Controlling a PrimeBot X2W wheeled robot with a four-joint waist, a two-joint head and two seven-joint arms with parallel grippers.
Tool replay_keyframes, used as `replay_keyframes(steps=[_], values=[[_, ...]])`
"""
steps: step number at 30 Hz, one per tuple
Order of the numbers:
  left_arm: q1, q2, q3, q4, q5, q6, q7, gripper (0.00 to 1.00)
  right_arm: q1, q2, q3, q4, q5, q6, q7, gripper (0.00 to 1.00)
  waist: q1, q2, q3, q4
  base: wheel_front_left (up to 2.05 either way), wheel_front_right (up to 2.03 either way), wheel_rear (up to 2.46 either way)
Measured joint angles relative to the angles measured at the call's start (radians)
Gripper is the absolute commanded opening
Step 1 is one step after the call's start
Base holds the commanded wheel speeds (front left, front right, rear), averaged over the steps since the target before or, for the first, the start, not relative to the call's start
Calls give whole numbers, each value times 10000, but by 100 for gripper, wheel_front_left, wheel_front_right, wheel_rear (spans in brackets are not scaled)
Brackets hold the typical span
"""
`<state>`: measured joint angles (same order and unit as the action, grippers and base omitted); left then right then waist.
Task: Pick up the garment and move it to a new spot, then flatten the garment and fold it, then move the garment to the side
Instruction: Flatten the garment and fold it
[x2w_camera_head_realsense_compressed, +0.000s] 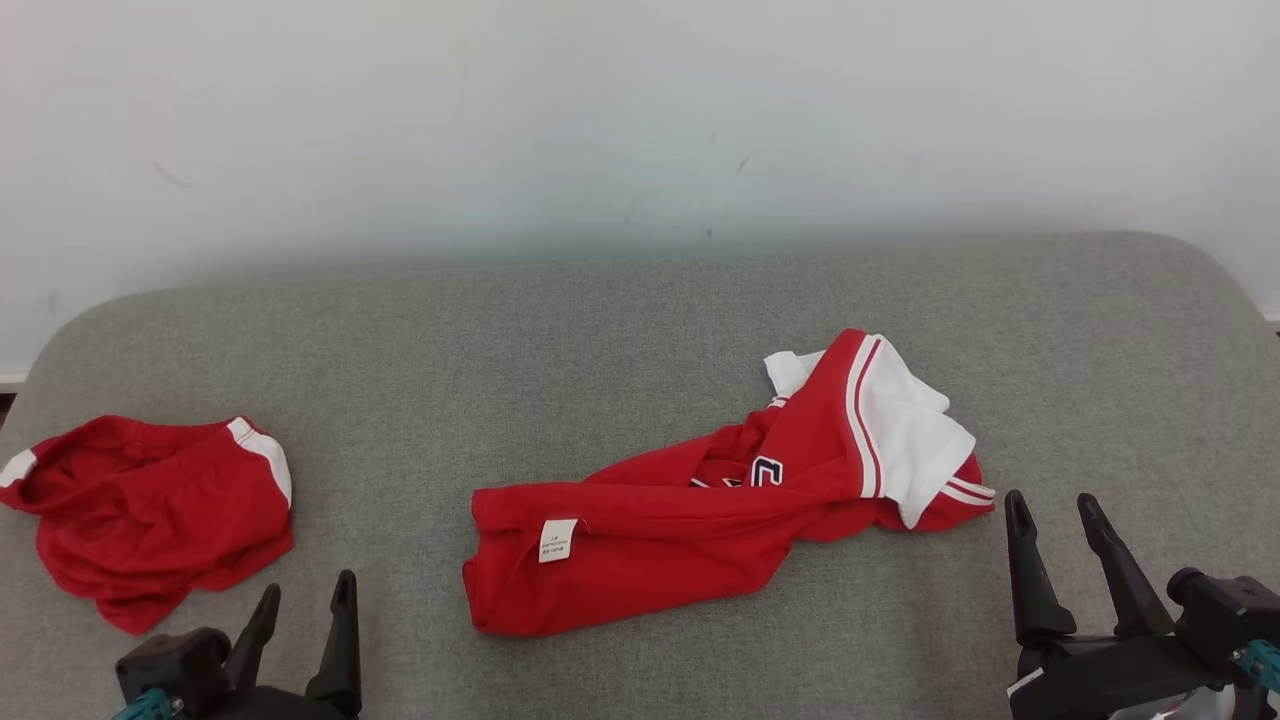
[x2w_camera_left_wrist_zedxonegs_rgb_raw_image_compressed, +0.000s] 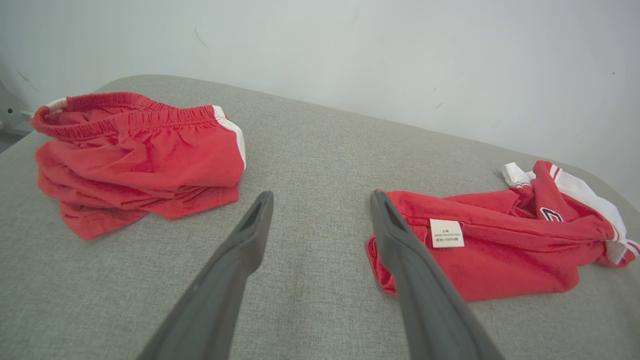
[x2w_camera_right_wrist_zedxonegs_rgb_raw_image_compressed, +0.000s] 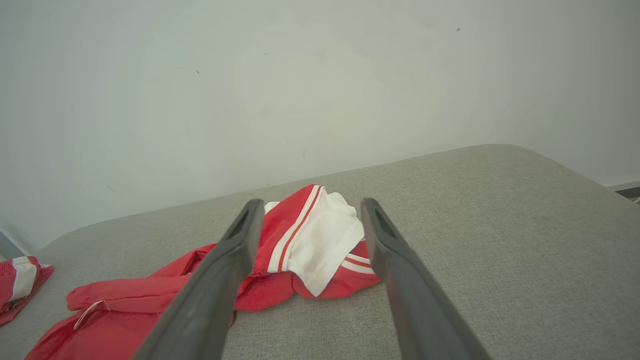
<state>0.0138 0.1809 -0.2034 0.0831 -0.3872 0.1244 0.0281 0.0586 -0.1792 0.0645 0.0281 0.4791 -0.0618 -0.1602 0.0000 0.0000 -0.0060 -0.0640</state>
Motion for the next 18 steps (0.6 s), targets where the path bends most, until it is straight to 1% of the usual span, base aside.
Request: replay_keyframes(steps=[5, 8, 11, 13, 18], values=[[-2, -61, -92, -52, -12, 0, 355, 100, -1, 25, -36, 2, 6, -13, 19, 100, 0, 0, 44, 0, 0, 0, 0], [-66, -119, -219, -82, -75, 0, 721, 100, -91, 134, -178, 81, 134, -144, 238, 100, 0, 0, 153, -7, 0, 0, 0], [-456, -165, -435, -81, -136, -21, 1185, 100, -277, 151, -134, 134, 268, -146, 690, 100, 0, 0, 291, -20, 0, 0, 0], [-819, -161, -589, -67, -169, -115, 1534, 100, -498, 125, -25, 150, 286, -169, 1020, 100, 0, 0, 409, -25, 0, 0, 0], [-1899, -219, -897, 222, -270, -374, 2529, 100, -1371, -178, 69, 261, 299, -209, 1998, 100, 2, 0, 792, -27, 0, 0, 0]])
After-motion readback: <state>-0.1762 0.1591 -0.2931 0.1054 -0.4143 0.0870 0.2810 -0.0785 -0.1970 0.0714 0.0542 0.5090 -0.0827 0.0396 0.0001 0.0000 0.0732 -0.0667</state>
